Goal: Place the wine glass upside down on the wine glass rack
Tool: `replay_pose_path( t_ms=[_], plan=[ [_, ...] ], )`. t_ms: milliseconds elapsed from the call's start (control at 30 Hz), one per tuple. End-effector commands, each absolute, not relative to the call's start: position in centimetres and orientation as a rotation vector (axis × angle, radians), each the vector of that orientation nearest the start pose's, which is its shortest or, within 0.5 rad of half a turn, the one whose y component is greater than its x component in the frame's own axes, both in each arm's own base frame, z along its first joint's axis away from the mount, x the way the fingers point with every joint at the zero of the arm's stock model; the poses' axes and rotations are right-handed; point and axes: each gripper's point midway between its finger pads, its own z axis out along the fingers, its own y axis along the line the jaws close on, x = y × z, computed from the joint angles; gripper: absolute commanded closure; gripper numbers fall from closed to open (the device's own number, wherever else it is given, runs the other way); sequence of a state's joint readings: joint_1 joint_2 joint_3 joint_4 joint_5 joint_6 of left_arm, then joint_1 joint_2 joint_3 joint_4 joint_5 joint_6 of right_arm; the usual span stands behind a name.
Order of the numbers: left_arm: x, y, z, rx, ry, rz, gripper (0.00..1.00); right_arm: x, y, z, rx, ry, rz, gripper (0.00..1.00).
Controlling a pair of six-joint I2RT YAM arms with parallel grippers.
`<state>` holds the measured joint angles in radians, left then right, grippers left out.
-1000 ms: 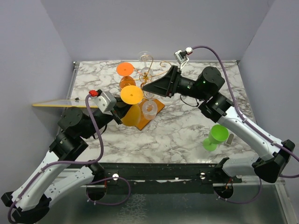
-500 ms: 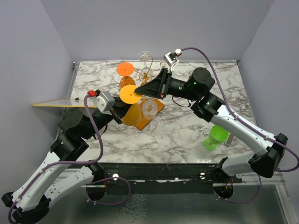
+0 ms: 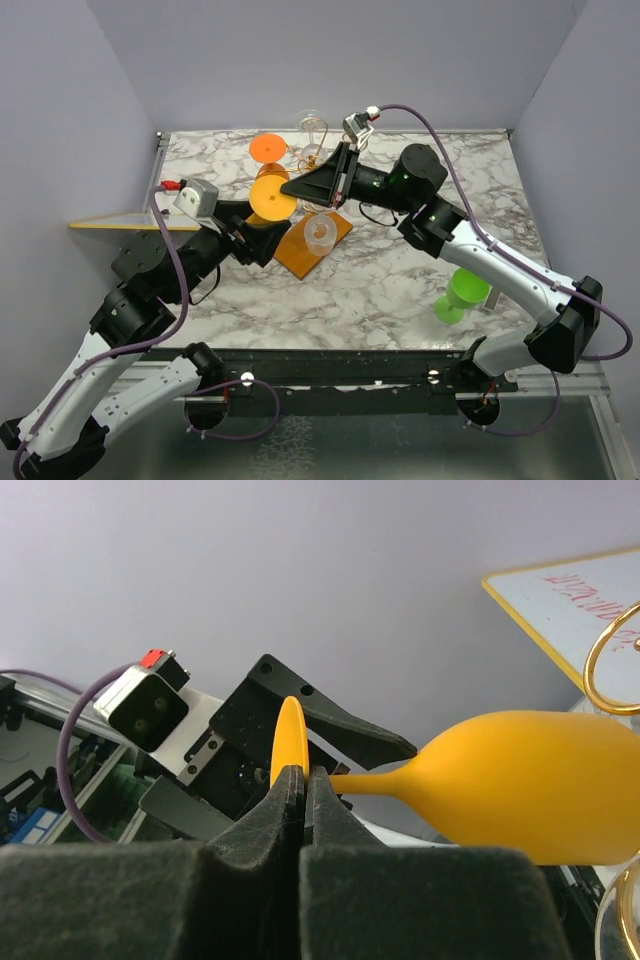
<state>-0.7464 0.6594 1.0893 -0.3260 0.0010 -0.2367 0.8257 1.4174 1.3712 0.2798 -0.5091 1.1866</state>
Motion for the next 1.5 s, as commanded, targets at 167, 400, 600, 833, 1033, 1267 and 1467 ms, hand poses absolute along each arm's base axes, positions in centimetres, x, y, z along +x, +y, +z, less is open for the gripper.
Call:
replay_pose_path(
  t_ms=[167, 400, 600, 833, 1033, 1267, 1467],
  plan=[
    [15.8, -17.6, 44.0, 0.151, 1.506, -1.054, 0.19, 21.5, 40.6, 45.1, -0.171, 1.685, 1.955, 0.99],
    [16.8, -18.4, 45.0, -0.001, 1.55, -1.154, 0.29, 21.8, 40.4, 44.7, -0.168, 1.666, 1.918, 0.99],
    [18.0, -19.2, 44.6, -0.122, 1.602, -1.203, 0.56, 21.9, 40.6, 43.8, -0.18, 1.689, 1.904, 0.99],
    [19.1, -17.7, 43.8, -0.268, 1.6, -1.156, 1.0, 22.3, 40.4, 43.4, -0.166, 1.703, 1.862, 0.97],
    [19.4, -16.0, 42.8, -0.393, 1.584, -1.136, 0.71, 23.2, 39.7, 43.3, -0.116, 1.699, 1.79, 0.97],
    [19.0, -14.3, 43.4, -0.454, 1.533, -1.121, 0.66, 23.0, 39.9, 43.1, -0.133, 1.706, 1.794, 0.99],
    [19.4, -14.8, 42.8, -0.42, 1.588, -1.076, 0.67, 22.3, 40.2, 42.8, -0.188, 1.709, 1.825, 0.99]
  ],
)
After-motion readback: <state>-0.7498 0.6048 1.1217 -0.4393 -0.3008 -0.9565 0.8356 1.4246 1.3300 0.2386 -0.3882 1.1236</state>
